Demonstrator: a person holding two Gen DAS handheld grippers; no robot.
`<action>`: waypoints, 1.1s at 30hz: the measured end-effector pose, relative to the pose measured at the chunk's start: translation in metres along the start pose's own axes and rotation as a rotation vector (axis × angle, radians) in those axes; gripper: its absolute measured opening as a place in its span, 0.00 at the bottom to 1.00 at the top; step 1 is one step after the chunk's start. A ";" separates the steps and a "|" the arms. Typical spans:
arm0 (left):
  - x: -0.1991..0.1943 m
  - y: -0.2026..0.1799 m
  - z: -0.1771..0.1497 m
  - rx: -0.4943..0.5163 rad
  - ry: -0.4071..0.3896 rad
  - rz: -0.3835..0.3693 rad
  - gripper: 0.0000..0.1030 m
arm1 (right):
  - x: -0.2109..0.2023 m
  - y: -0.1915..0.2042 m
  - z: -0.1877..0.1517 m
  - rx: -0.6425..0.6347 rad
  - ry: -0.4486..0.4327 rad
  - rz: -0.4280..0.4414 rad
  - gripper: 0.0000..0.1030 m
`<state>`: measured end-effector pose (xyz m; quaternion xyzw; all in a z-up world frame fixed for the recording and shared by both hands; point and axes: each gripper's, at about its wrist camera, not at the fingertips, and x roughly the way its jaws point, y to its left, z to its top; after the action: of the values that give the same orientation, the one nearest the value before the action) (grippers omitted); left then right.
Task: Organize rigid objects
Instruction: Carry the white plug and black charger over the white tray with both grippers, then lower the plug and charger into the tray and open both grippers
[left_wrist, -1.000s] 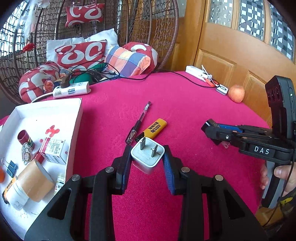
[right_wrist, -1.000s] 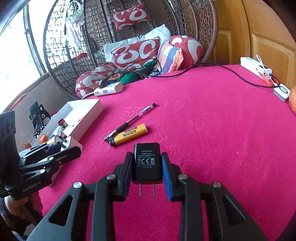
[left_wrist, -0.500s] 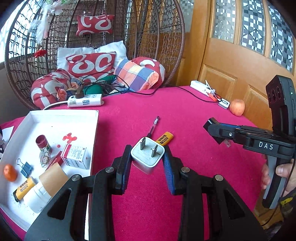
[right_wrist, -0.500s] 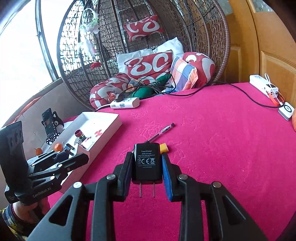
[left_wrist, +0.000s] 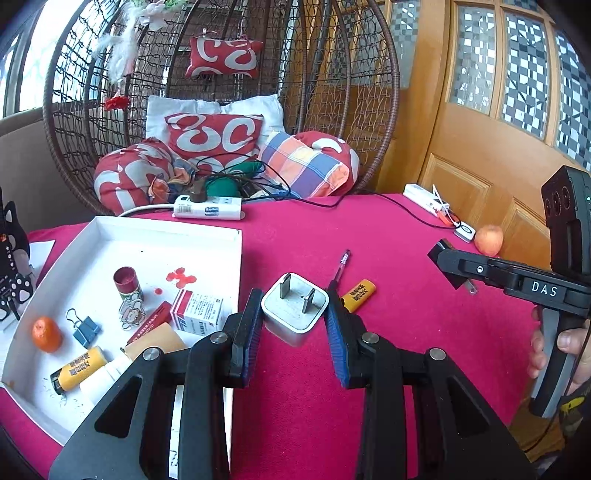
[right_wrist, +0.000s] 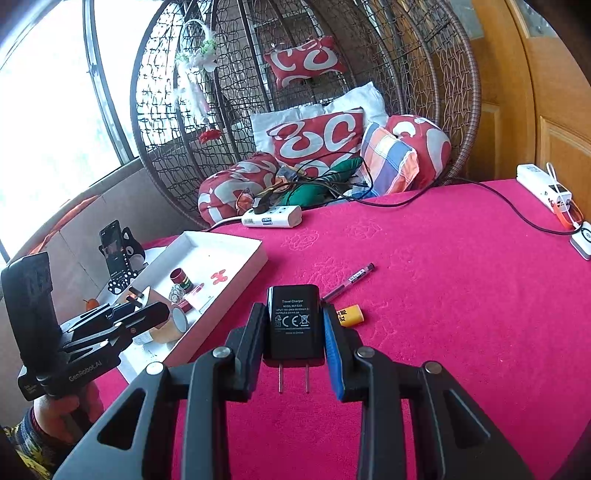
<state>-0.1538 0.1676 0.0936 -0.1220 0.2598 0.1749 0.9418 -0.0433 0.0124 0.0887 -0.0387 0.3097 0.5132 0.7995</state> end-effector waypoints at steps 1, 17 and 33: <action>-0.001 0.003 -0.001 -0.007 -0.001 0.006 0.31 | 0.000 0.002 0.001 -0.006 -0.001 0.004 0.29; -0.013 0.041 -0.004 -0.080 -0.020 0.073 0.31 | 0.014 0.029 0.014 -0.073 0.013 0.057 0.29; -0.031 0.098 -0.009 -0.166 -0.047 0.197 0.31 | 0.058 0.099 0.034 -0.191 0.077 0.206 0.29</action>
<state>-0.2216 0.2459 0.0890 -0.1693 0.2330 0.2901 0.9126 -0.0952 0.1177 0.1102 -0.1023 0.2924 0.6179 0.7226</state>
